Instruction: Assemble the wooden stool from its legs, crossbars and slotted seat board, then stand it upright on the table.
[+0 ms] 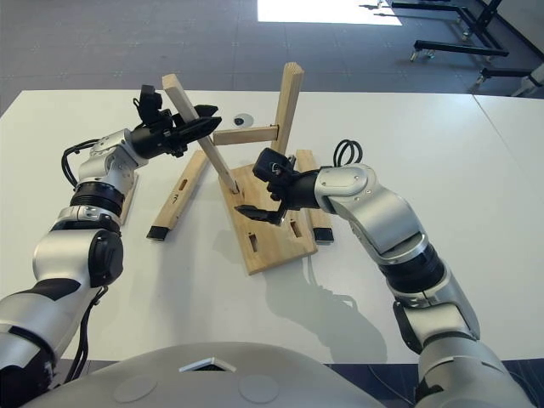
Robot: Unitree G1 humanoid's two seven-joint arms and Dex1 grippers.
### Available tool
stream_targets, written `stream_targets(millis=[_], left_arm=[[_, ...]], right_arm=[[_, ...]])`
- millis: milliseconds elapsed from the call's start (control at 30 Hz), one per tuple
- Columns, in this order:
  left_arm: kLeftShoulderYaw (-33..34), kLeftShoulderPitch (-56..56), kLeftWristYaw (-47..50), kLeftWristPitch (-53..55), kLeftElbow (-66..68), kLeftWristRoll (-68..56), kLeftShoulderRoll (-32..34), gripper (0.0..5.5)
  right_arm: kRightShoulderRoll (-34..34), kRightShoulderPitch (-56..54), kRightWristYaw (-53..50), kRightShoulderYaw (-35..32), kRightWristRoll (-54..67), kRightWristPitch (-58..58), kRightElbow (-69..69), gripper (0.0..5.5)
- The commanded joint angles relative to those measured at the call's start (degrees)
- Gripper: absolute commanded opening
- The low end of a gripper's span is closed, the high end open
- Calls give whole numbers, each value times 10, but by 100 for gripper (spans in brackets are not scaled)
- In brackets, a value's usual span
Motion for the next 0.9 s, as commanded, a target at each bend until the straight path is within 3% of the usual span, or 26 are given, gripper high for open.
stream_targets(millis=[33, 133, 267, 900], left_arm=[[-7, -11, 8, 15, 15, 17, 8, 202], [-17, -13, 11, 11, 18, 30, 6, 202], [-27, -14, 13, 3, 15, 39, 2, 202], [-39, 9, 3, -16, -23, 29, 6, 202]], right_arm=[[1, -8, -6, -2, 3, 4, -6, 474], [5, -9, -10, -3, 3, 4, -6, 474], [7, -12, -14, -4, 4, 5, -6, 416], [19, -40, -31, -29, 13, 13, 11, 70]])
